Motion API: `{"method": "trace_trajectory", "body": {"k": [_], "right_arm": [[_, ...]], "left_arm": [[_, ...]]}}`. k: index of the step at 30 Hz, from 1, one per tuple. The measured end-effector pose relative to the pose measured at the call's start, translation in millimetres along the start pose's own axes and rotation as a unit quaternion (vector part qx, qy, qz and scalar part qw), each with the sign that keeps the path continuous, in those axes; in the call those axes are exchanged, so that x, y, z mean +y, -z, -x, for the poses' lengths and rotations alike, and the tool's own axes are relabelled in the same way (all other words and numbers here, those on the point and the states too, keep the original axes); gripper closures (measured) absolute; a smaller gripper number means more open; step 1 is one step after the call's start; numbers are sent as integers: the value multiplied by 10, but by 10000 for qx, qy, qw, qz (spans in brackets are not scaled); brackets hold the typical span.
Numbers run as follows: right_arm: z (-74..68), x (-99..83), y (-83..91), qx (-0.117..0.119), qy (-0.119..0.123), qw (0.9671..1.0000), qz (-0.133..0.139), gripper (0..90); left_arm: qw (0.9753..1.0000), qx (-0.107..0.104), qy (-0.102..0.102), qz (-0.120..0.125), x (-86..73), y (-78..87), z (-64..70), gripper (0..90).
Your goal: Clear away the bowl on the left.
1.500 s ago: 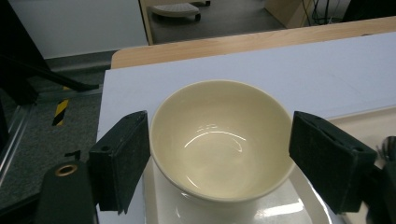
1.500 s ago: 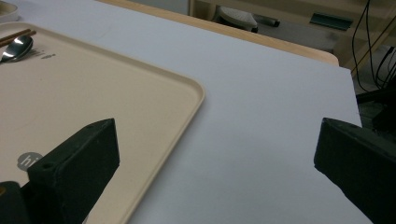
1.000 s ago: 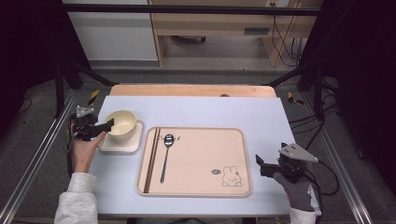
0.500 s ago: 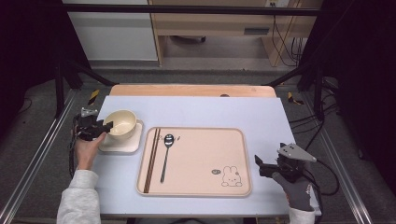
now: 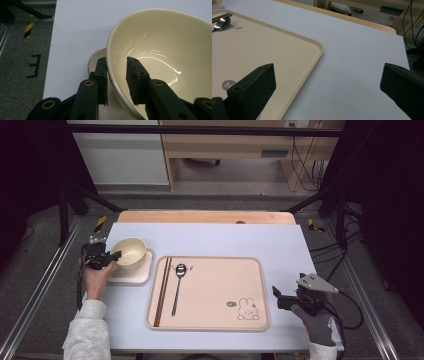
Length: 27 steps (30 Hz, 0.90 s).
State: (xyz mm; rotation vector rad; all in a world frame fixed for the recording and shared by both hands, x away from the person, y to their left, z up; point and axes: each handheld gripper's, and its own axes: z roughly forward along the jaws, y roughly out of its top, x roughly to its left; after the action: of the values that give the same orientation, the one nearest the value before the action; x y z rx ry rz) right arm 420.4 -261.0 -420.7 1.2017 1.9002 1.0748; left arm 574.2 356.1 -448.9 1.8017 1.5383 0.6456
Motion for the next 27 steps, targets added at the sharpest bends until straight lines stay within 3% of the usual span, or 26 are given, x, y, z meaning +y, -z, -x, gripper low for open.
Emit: {"method": "trace_trajectory", "body": {"k": [11,27], "right_arm": [[-8,-5,-22,-1,28,10000,-41,5],[-1,-3,-11,-9,21,10000,-35,4]], "left_arm": [[9998,-1,220,-34,23,-44,-25,812],[9991,-122,394,-6,30,7,-22,828]]}}
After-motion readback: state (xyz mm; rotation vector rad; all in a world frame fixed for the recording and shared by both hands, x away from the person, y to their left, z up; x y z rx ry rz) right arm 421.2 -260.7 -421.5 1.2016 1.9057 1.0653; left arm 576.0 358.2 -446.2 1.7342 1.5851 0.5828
